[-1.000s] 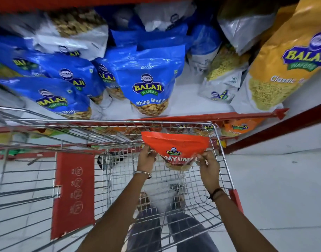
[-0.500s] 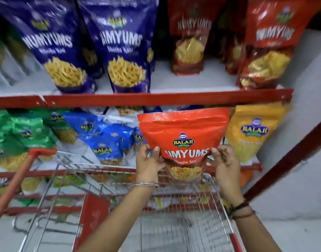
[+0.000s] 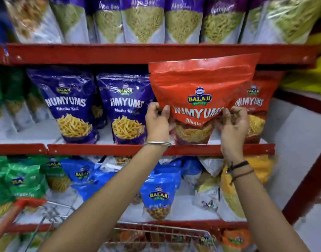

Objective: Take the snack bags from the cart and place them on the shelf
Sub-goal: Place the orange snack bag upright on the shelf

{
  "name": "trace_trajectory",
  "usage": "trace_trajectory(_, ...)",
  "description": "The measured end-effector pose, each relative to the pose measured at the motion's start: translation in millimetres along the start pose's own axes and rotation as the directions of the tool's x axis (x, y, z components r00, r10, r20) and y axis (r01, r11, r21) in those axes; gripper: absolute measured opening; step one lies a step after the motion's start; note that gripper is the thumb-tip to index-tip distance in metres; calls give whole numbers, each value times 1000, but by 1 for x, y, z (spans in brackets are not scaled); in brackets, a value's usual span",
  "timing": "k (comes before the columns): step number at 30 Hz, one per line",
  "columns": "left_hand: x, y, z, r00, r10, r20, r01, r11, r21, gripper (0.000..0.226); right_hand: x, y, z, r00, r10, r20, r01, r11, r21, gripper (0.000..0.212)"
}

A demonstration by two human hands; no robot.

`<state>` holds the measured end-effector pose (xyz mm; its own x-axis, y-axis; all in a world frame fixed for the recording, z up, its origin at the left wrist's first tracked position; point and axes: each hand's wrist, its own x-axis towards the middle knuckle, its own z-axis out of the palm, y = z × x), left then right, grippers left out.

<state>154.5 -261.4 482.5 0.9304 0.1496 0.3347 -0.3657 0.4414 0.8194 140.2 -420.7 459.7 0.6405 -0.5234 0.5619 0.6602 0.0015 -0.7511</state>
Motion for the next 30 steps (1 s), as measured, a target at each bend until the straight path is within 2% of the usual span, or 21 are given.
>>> trace_trajectory(3,28,-20,8,999,37,-5,-37,999,34,28,26,30,4,999,31,-20,-32,999,-19,23)
trace_trajectory(7,64,-51,10,998,-33,-49,37,996,82,31,50,71,6,997,72,-19,-73,996,-60,27)
trace_trajectory(11,92,-72,9,996,-28,-87,43,983,180,22,71,97,17,989,144,-21,-145,987,-64,25)
trace_trajectory(15,114,-75,14,996,-8,-87,23,985,173,12,95,117,21,962,270,29,-267,959,-92,10)
trace_trajectory(16,117,-77,13,997,-18,-73,30,985,168,11,99,119,21,956,289,49,-281,951,-129,17)
trace_trajectory(18,118,-84,6,996,-67,-54,79,964,254,31,99,120,19,945,317,77,-291,926,-239,31)
trace_trajectory(19,115,-88,2,993,-106,-46,116,925,361,39,98,122,16,934,346,83,-307,902,-303,37)
trace_trajectory(22,106,-100,-5,953,-304,3,219,691,689,58,89,124,13,845,517,138,-408,789,-459,61)
trace_trajectory(24,101,-104,-8,913,-404,64,245,664,706,63,83,126,12,785,597,165,-459,739,-493,71)
trace_trajectory(28,96,-105,-16,879,-468,89,305,698,648,78,74,120,3,792,592,148,-458,737,-496,71)
trace_trajectory(30,90,-102,-18,869,-483,104,309,696,648,76,67,116,-5,788,597,149,-454,728,-514,73)
